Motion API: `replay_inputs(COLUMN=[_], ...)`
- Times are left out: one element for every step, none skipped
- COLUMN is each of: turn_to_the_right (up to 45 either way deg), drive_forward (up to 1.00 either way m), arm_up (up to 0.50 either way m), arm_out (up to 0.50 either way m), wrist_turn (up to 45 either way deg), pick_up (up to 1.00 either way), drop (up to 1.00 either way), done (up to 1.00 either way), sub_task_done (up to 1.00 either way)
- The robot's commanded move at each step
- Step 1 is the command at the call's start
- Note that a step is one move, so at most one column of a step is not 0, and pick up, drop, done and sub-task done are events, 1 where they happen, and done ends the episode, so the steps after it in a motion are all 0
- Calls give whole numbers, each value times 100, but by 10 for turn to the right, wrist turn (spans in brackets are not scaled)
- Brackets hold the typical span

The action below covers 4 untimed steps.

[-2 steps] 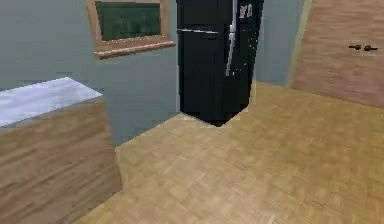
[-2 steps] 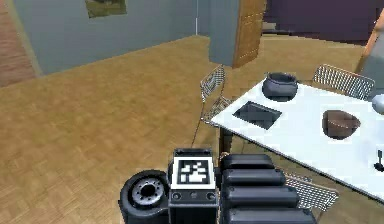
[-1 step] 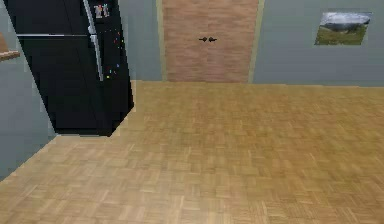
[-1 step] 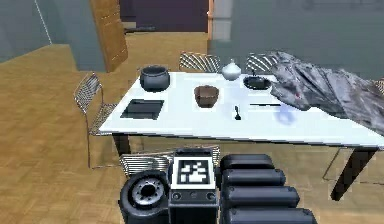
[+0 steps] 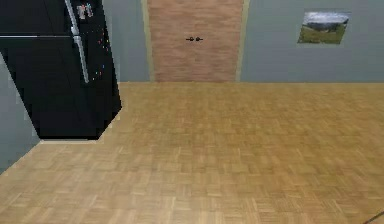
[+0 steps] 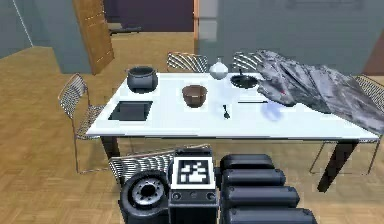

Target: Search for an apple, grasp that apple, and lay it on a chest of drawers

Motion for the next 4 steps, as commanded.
replay_inputs(turn_to_the_right=[0,450,60,0], drive_forward=[50,0,0,100], arm_up=[0,0,0,0], arm_out=[0,0,0,0], wrist_turn=[0,0,0,0], pick_up=[0,0,0,0], drop=[0,0,0,0], done=[0,0,0,0], sub_task_done=[0,0,0,0])
